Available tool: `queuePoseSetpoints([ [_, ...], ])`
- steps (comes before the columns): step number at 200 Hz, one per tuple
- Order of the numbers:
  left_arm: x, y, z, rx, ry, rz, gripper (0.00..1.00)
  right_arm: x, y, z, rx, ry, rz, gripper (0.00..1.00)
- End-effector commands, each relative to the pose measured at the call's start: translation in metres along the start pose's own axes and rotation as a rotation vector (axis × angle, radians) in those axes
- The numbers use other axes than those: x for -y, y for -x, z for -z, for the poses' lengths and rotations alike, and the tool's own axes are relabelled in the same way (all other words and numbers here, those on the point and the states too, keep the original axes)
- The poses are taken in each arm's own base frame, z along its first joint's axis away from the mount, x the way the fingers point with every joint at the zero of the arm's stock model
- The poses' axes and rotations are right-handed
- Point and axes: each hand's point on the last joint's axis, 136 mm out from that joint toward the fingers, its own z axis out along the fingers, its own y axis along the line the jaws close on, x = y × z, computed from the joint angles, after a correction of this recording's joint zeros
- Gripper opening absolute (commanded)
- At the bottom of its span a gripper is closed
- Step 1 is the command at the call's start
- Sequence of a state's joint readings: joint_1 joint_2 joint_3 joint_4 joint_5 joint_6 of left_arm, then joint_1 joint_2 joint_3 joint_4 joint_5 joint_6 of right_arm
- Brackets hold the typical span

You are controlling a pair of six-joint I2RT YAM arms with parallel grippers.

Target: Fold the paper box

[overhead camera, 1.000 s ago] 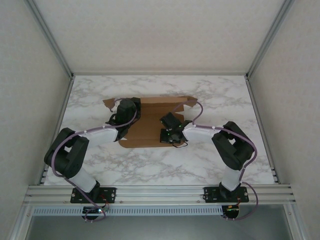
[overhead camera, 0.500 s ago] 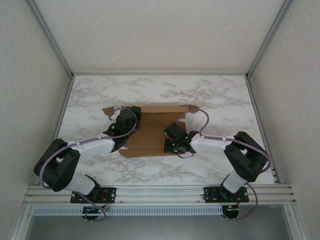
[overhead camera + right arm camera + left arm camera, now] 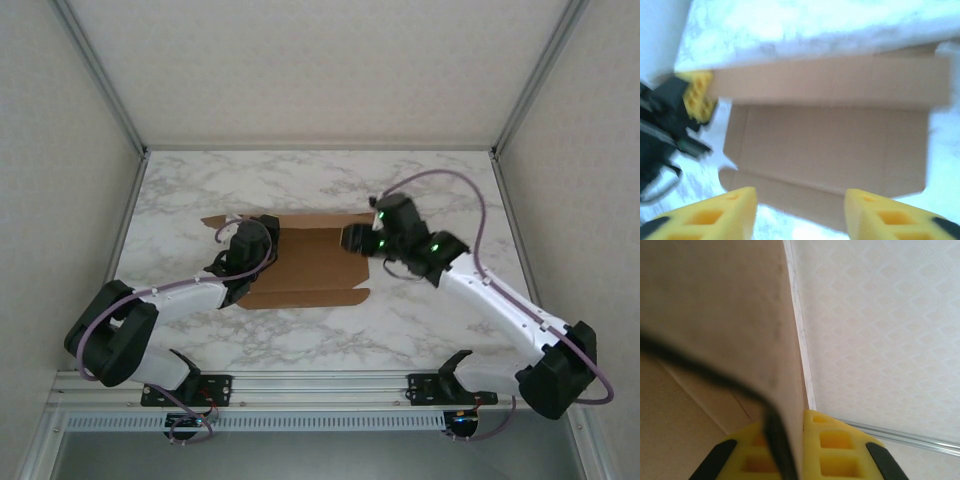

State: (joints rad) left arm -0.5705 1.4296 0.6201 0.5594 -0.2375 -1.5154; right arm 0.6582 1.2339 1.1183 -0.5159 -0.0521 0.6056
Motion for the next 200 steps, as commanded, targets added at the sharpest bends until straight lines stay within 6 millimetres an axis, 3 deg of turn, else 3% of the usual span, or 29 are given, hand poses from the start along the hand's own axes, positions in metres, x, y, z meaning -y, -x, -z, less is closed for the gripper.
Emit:
queuePoseSetpoints([
  [1,-0.017,0.014,-0.006,0.073,0.070,-0.071,0.00,0.027,0.011,0.002,-0.139,-0.094,-0.011,0.59],
  [37,-0.016,0.020,-0.021,0.101,0.083,-0.058,0.00,0.034,0.040,-0.027,-0.225,-0.077,-0.089,0.65],
  [94,-0.008,0.026,-0.044,0.118,0.077,-0.083,0.00,0.046,0.057,-0.059,-0.259,-0.048,-0.130,0.67],
  [154,-0.008,0.031,-0.058,0.106,0.090,-0.098,0.00,0.038,0.098,-0.054,-0.211,-0.049,-0.085,0.67],
  [200,-0.006,0.029,-0.065,0.083,0.100,-0.104,0.00,0.051,0.107,-0.080,-0.247,-0.108,-0.080,0.68],
])
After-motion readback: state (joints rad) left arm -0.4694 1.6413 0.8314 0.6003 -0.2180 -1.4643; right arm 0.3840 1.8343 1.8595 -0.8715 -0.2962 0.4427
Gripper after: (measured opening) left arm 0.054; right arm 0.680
